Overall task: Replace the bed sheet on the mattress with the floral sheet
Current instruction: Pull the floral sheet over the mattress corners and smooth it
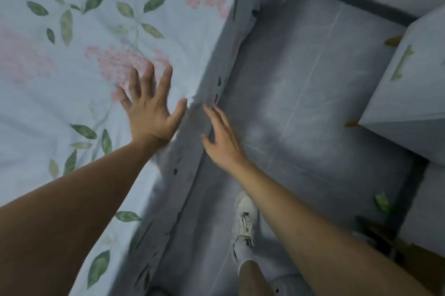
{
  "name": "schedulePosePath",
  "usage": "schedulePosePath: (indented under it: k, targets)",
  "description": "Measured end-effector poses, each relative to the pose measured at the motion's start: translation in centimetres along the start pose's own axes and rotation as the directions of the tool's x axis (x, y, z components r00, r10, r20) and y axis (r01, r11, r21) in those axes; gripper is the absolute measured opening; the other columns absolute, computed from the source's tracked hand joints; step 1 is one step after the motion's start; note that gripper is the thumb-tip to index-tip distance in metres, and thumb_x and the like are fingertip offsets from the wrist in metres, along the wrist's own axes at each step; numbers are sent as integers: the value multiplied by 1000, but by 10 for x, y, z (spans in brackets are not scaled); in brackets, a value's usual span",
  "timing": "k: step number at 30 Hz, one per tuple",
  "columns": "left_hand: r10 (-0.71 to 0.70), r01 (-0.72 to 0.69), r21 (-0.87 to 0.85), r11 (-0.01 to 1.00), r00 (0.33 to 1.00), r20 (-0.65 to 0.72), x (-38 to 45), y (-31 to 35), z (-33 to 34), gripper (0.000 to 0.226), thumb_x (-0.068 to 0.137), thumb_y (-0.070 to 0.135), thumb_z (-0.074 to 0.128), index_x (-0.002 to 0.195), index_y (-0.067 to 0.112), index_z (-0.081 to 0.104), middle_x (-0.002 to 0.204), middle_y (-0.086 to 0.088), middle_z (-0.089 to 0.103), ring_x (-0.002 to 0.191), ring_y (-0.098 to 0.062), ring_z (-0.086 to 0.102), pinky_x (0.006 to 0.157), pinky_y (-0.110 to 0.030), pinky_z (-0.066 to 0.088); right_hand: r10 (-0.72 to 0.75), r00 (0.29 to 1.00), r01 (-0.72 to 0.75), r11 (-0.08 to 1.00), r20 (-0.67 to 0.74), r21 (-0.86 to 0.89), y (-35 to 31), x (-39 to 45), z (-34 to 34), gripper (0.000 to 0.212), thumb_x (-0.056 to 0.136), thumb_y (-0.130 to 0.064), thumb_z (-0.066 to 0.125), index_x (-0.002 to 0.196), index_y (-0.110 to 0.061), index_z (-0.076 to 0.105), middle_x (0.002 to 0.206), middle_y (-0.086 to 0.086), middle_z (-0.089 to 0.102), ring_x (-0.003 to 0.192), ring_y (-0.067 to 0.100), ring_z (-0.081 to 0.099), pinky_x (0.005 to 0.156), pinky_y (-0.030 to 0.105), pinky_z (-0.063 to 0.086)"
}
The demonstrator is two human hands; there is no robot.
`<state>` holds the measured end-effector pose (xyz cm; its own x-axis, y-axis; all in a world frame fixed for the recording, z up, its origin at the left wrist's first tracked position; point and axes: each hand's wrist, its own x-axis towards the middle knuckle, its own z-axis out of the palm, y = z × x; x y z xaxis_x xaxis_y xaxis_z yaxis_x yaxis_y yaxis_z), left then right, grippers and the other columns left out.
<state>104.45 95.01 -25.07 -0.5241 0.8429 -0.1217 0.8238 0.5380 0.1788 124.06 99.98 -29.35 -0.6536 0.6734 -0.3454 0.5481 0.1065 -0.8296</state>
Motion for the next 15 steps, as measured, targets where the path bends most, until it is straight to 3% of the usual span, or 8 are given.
schedulePosePath:
  k: [3, 7, 11, 13, 15]
  targets:
    - [-10, 10, 21, 1000, 1000, -1, 4, -2, 0, 76, 95, 71, 35, 163, 46, 12, 173, 4, 6, 160, -32, -2, 120, -72, 1, 12, 999, -15, 997, 46, 78, -16, 24, 11, 86, 95, -12, 64, 165, -23, 16, 172, -1, 17, 157, 21, 22, 125, 40, 28]
    - [-1, 1, 37, 999, 1000, 5, 5, -3, 2, 79, 93, 70, 37, 163, 43, 14, 173, 4, 6, 160, -32, -3, 120, -72, 1, 125, 980, -144, 982, 155, 121, -34, 52, 10, 79, 94, -9, 60, 162, -25, 23, 163, 6, 36, 149, 29, 37, 121, 49, 36]
    - [-18, 16, 41, 999, 998, 62, 9, -2, -2, 80, 91, 69, 40, 163, 40, 20, 172, 0, 10, 159, -34, 0, 119, -72, 1, 153, 983, -164, 981, 104, 105, -36, 66, -18, 75, 95, -1, 54, 161, -23, 27, 163, 4, 35, 149, 27, 35, 123, 46, 34]
    - [-28, 21, 69, 997, 995, 96, 10, -1, -12, 80, 89, 70, 41, 161, 37, 30, 169, -4, 19, 158, -38, 9, 119, -71, 5, 173, 983, -179, 977, 62, 113, -41, 76, -38, 75, 96, -4, 53, 160, -29, 24, 165, -2, 32, 150, 22, 35, 121, 46, 36]
    - [15, -23, 73, 997, 994, 104, 28, 4, -32, 77, 87, 71, 43, 151, 29, 49, 157, -10, 35, 146, -42, 29, 115, -66, 21, 179, 983, -182, 976, 41, 116, -51, 95, -66, 70, 101, -8, 52, 161, -30, 23, 166, -5, 30, 150, 19, 33, 122, 44, 36]
